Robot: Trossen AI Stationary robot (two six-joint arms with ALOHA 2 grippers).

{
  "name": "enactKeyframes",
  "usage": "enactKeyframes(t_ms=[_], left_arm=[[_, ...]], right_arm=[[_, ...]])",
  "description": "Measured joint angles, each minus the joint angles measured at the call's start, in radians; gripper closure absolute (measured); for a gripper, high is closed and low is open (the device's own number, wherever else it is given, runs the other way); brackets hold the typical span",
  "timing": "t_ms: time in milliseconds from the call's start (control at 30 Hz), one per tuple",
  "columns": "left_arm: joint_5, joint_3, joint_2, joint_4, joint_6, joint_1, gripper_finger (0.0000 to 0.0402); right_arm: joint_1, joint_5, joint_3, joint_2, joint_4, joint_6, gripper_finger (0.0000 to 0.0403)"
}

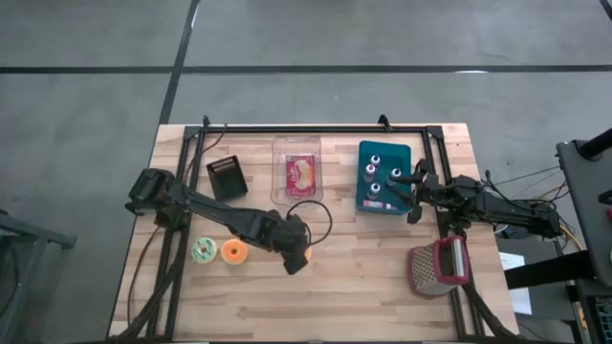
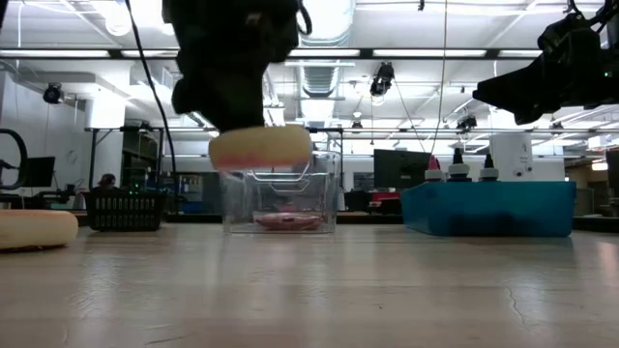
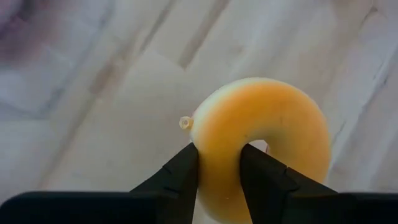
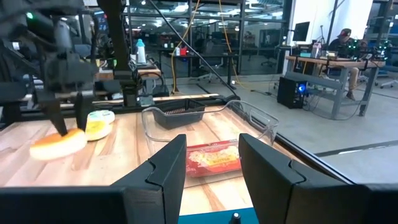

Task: Pick & Place Food Item
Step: Put the right orange donut into the black bin

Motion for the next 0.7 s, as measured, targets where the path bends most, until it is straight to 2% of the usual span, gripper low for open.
enactKeyframes(t_ms=[267, 500, 700], left_arm=[[-0.219, 0.032, -0.091, -0.036, -0.072, -0.006, 0.029], [-0.323, -0.014, -0.217, -0.058, -0.135, -0.004, 0.0289], [-0.435, -0.051, -0.304, -0.192, -0.31, -0.002, 0.0289]], right_arm=[[0.0, 0.0, 0.0, 0.0, -0.001, -0.001, 0.0262], [0.0, 0.0, 0.0, 0.0, -0.008, -0.001, 0.0262], [0.0, 0.0, 0.0, 0.0, -0.015, -0.002, 0.0262]])
